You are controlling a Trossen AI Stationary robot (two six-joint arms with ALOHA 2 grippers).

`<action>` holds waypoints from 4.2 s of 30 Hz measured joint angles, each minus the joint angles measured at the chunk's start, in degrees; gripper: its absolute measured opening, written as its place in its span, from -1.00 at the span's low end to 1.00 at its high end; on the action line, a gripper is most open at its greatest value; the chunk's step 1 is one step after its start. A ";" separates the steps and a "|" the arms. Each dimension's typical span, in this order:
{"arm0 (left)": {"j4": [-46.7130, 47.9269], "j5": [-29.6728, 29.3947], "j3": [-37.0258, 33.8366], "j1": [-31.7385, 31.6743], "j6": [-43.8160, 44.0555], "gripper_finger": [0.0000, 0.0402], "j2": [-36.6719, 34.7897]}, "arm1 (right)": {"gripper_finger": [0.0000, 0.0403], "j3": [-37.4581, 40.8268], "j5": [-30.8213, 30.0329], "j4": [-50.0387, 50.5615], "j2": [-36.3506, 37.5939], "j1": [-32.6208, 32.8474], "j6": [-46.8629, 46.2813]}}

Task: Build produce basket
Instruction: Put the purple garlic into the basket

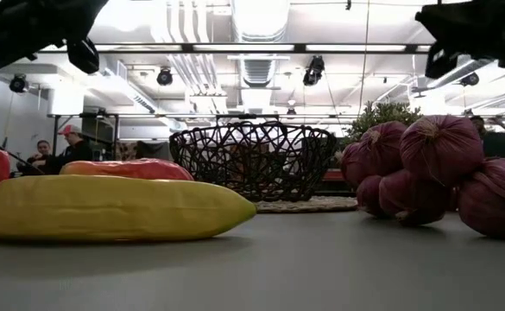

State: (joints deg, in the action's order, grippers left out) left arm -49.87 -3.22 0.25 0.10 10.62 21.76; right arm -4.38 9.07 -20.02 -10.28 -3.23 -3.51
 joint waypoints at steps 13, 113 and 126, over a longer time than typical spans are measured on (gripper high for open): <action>-5.25 -0.02 -0.02 0.00 -3.88 -1.00 0.70 | -0.85 -10.01 -0.08 0.52 -13.80 -0.01 6.57; -3.61 -0.76 0.14 -0.02 -12.84 -1.00 -0.84 | -0.91 -73.59 -43.65 64.12 -63.77 16.46 23.84; -3.63 -3.30 0.14 -0.04 -12.97 -1.00 -0.84 | -0.91 -79.30 -42.04 47.68 -74.22 -1.94 36.48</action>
State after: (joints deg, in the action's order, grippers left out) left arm -53.49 -6.52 0.38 0.06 -2.35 20.93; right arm -83.68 -32.97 27.66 -84.50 -5.17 32.98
